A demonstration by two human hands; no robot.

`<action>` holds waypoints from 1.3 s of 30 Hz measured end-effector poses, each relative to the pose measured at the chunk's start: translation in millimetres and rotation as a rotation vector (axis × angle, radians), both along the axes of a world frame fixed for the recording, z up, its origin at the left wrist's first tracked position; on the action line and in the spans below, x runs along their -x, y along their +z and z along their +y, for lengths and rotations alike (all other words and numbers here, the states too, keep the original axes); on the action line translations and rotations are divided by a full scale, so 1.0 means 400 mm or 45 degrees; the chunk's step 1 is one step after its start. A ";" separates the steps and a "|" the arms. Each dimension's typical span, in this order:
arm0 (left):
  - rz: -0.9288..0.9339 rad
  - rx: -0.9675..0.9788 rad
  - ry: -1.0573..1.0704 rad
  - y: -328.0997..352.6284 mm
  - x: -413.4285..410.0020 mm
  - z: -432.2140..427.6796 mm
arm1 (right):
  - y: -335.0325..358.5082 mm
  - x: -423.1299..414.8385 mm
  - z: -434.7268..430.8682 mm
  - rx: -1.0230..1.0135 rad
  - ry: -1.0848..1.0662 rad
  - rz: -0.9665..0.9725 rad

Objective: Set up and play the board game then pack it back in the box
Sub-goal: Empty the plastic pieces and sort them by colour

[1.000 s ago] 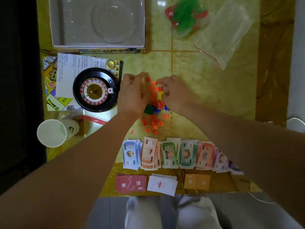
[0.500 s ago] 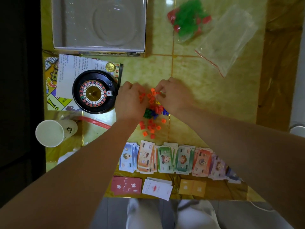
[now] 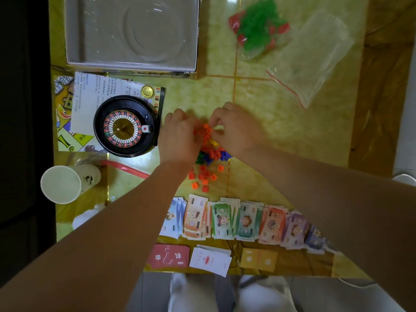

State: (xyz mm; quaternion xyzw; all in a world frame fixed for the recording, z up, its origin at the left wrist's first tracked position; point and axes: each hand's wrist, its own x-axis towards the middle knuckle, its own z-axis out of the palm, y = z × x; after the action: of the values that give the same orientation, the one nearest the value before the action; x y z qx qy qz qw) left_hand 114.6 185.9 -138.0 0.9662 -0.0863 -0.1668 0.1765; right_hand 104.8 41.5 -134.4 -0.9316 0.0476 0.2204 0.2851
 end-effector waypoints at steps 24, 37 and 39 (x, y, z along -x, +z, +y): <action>0.742 1.267 1.311 0.056 -0.037 0.050 | 0.020 -0.032 0.005 -0.178 -0.289 0.161; 0.277 0.246 0.542 0.016 -0.009 0.032 | 0.006 -0.035 0.032 -0.361 -0.538 0.147; 0.274 0.084 0.359 -0.004 0.001 0.035 | 0.016 -0.036 0.021 -0.521 -0.691 0.193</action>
State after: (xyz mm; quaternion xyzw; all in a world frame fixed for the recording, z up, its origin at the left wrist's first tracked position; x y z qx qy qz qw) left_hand 114.4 199.8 -139.8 0.9390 0.0641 -0.2398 0.2381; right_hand 119.3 50.0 -128.1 -0.7895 0.2696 0.2098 0.5098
